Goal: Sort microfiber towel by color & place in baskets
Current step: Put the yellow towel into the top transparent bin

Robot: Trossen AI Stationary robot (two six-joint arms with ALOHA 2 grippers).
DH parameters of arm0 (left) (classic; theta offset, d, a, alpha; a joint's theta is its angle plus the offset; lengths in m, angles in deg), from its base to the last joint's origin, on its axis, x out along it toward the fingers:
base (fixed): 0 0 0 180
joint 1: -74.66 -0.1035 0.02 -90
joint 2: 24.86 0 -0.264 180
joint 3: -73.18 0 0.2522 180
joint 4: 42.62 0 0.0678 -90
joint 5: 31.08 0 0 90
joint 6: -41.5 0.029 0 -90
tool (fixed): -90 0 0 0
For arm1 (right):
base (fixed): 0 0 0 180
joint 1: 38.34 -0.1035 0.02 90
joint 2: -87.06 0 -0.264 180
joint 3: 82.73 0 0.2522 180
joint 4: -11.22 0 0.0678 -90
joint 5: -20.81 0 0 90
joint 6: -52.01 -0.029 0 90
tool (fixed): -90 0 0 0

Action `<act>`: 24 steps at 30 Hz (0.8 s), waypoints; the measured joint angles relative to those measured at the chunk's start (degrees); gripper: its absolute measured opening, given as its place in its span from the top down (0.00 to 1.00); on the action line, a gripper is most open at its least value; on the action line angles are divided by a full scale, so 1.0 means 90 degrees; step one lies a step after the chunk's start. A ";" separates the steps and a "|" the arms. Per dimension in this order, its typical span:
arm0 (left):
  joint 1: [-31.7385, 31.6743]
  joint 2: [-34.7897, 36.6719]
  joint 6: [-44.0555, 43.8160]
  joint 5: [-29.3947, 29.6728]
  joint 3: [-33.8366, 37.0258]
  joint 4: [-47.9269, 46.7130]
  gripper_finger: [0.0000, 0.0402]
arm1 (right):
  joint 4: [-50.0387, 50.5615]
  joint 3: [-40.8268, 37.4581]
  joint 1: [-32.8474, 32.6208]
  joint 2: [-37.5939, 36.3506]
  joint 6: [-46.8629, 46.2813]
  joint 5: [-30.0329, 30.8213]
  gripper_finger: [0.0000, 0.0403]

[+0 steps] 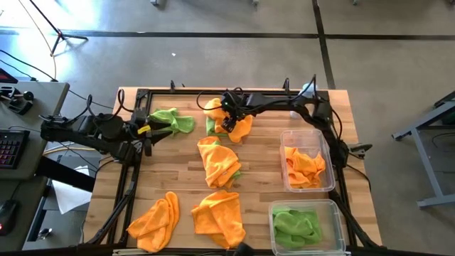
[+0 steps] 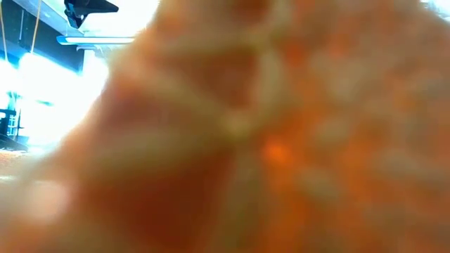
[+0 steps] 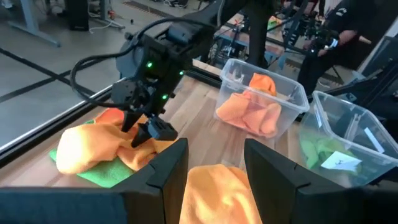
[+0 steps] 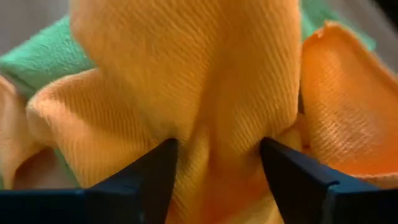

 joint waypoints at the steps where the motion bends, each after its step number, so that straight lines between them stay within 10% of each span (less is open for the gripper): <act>1: 0.0000 0.0000 -0.0001 0.0002 -0.0001 0.0001 0.64 | 0.0004 0.0000 0.0008 0.0043 -0.0067 -0.0049 0.48; 9: 0.0000 0.0000 0.0106 0.0005 -0.0001 -0.0002 0.64 | 0.0119 0.0000 0.0087 0.0054 -0.0239 -0.0327 0.95; 24: 0.0000 0.0000 0.0735 0.0008 -0.0003 -0.0002 0.64 | 0.0674 0.0000 -0.0486 -0.2568 -0.1228 0.1015 0.99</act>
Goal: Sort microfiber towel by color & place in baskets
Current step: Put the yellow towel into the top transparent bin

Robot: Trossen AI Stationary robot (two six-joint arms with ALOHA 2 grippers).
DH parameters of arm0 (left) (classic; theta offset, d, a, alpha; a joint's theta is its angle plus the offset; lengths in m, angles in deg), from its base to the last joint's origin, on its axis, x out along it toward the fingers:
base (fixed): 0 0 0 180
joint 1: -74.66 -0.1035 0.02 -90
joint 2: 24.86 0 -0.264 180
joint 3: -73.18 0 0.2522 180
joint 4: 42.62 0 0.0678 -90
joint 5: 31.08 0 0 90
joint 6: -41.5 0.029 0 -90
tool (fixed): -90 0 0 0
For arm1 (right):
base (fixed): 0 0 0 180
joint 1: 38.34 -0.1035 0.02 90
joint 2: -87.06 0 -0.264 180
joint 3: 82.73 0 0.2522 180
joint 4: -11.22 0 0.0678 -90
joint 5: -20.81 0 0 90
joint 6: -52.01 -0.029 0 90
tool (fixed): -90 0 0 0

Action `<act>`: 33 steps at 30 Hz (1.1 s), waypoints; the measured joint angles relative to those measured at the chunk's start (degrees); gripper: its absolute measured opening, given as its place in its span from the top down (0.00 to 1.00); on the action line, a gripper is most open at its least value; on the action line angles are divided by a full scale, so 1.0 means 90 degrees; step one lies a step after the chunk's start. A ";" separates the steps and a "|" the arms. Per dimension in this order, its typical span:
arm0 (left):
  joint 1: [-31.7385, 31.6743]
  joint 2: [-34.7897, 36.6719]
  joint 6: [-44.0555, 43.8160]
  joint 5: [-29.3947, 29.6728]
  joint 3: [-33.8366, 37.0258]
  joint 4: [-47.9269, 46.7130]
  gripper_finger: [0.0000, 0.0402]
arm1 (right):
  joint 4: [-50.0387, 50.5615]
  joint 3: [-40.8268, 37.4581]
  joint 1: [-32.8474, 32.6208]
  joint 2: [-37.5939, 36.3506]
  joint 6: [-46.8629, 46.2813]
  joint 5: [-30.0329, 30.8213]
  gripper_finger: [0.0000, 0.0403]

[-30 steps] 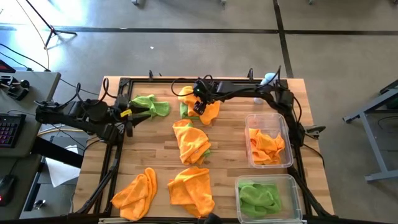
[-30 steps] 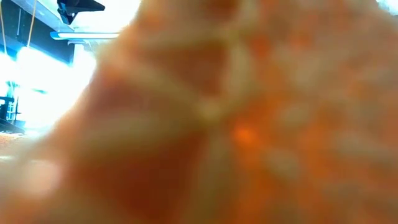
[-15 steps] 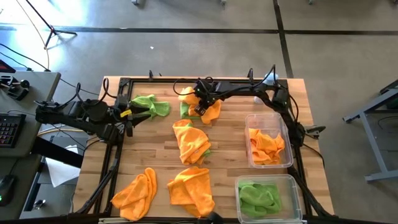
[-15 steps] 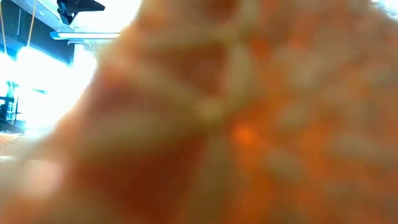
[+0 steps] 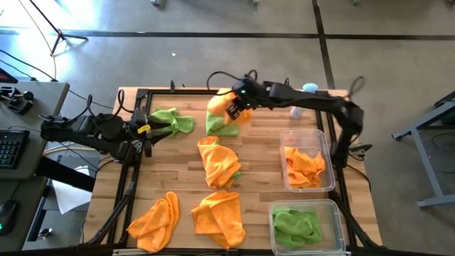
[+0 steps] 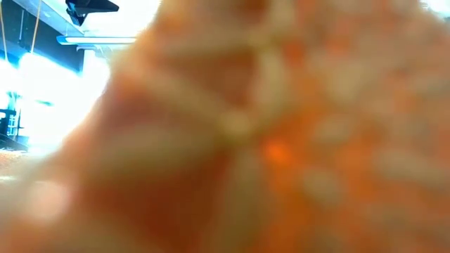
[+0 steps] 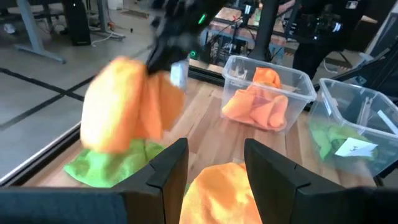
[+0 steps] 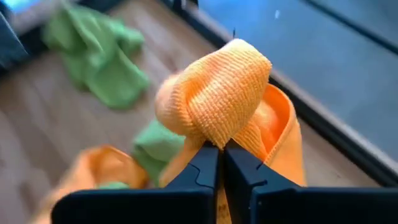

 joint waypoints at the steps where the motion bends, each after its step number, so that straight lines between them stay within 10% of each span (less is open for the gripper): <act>1: 0.0000 0.0000 -0.0005 -0.0039 0.0000 -0.0002 0.64 | 0.0004 0.0000 -0.0117 -0.0218 -0.0058 0.0176 0.99; 16: 0.0005 0.0000 -0.0010 -0.0129 0.0000 -0.0002 0.64 | 0.2170 0.0002 -0.2607 -0.2269 -0.2837 0.3156 1.00; 25: 0.0005 0.0000 -0.0013 -0.0263 0.0000 -0.0010 0.64 | 0.5997 -0.0001 -0.3949 -0.2363 -0.6737 0.2779 1.00; 33: 0.0005 -0.0002 -0.0076 -0.0464 0.0000 -0.0038 0.64 | 0.5934 -0.0059 -0.4708 -0.2547 -0.7261 0.1807 1.00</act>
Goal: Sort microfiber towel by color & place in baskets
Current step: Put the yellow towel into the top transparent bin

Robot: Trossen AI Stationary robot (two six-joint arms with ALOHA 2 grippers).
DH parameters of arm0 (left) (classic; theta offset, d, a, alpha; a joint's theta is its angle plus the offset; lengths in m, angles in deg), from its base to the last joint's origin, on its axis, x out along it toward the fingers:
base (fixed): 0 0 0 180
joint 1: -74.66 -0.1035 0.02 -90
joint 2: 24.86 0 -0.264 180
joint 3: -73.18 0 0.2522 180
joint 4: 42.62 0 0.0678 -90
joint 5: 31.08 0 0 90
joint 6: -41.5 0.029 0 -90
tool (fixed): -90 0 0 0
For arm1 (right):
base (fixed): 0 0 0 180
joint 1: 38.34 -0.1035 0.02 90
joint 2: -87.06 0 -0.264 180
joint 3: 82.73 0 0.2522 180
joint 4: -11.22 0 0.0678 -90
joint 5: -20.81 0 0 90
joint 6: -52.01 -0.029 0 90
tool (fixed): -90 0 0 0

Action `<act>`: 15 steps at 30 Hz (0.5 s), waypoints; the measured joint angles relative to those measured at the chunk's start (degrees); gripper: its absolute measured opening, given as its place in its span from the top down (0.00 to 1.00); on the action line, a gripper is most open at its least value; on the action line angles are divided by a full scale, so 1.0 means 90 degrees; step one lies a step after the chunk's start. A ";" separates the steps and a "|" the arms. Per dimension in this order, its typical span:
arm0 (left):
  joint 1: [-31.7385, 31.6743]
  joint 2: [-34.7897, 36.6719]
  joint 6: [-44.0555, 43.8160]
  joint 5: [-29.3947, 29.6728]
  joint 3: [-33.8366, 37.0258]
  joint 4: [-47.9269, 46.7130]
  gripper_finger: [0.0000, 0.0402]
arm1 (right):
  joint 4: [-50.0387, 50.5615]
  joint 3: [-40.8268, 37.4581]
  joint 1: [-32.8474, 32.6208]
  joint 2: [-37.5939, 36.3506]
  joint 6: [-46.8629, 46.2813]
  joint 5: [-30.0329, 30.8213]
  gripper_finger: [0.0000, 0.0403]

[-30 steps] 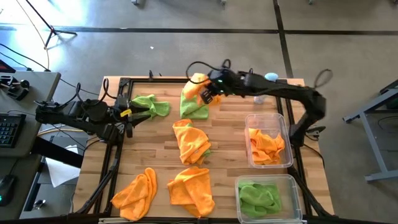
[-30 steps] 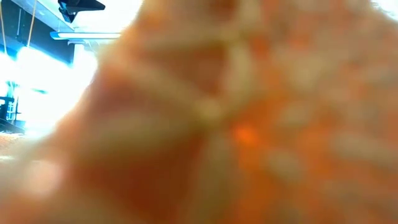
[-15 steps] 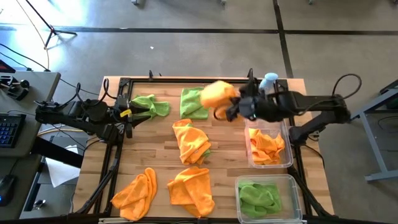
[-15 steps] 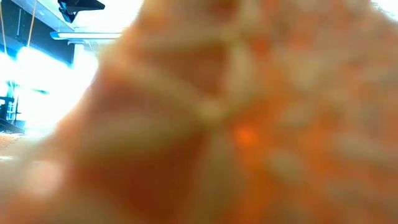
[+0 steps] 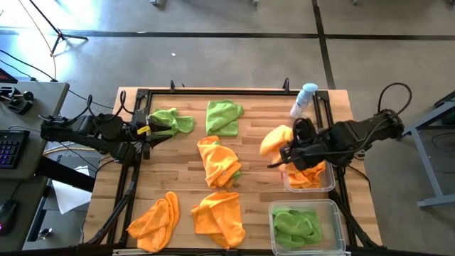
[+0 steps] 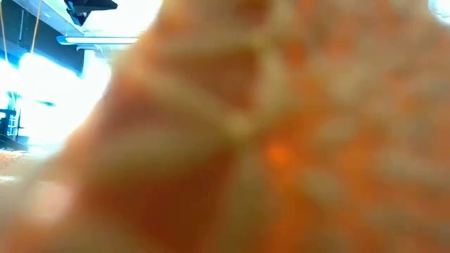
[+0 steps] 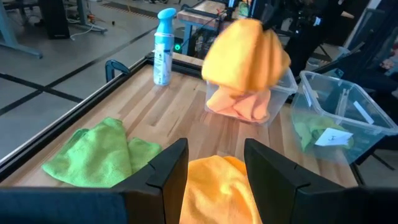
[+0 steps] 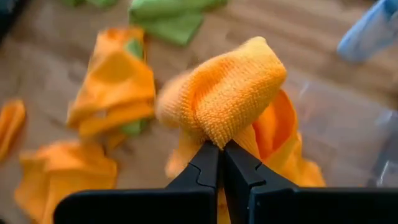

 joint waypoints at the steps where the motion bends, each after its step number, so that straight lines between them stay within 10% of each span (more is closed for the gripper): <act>1: 0.0000 0.0002 -0.0074 0.0000 0.0000 0.0002 0.64 | -0.0006 -0.0002 -0.0047 0.0000 0.0066 -0.0235 1.00; 15: 0.0002 0.0002 -0.0497 0.0002 0.0000 0.0007 0.64 | 0.0001 -0.1073 -0.0282 -0.0738 0.1744 -0.2347 1.00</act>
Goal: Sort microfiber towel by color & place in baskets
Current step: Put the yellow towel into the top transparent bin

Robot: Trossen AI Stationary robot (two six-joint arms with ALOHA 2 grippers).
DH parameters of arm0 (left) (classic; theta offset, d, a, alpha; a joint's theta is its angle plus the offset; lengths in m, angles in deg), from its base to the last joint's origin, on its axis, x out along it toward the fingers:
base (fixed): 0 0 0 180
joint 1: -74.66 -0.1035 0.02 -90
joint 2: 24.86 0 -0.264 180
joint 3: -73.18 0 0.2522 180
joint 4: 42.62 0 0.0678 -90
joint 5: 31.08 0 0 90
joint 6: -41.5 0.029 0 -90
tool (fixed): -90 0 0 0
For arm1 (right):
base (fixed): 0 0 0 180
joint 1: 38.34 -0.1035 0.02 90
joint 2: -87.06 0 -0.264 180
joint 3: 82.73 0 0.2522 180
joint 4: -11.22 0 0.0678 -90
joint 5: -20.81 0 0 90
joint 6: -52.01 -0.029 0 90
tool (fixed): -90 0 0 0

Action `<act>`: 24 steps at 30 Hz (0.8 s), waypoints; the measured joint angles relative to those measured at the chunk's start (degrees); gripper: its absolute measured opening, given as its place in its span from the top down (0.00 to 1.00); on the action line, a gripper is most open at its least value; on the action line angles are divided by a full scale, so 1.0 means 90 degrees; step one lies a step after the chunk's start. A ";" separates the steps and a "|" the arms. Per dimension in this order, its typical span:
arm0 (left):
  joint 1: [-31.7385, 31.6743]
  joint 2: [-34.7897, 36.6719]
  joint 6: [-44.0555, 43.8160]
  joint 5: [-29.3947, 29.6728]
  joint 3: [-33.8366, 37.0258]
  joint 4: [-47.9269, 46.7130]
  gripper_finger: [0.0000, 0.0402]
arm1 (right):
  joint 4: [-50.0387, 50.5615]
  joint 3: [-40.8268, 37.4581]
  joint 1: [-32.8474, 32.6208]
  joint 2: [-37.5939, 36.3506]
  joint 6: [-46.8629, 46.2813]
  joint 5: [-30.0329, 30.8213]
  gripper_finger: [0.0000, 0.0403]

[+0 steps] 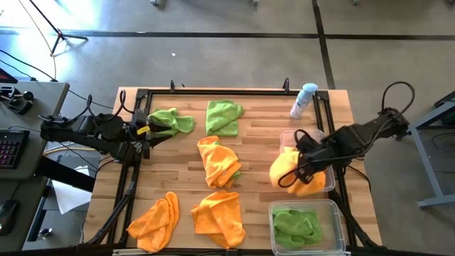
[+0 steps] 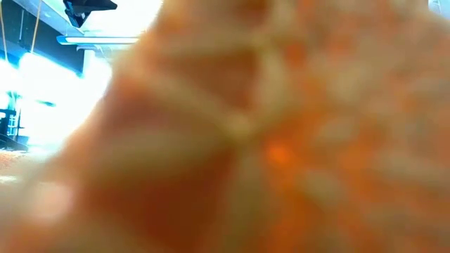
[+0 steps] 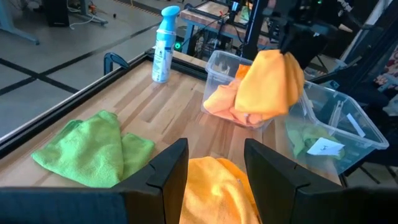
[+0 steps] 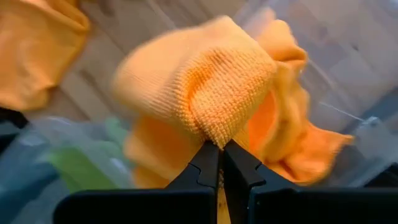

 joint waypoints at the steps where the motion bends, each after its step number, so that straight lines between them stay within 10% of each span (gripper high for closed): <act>1: 0.0000 0.0000 0.0000 0.0000 0.0000 0.0000 0.64 | -0.0003 -0.0197 0.0008 -0.0200 0.0033 0.0000 1.00; 13: 0.0000 0.0000 -0.0002 0.0010 0.0000 0.0002 0.64 | 0.0002 -0.1879 0.0318 -0.3037 0.0088 0.0167 1.00; 24: 0.0000 0.0000 -0.0007 0.0010 0.0000 0.0005 0.64 | -0.0002 -0.1641 0.0350 -0.4910 0.0237 0.1278 1.00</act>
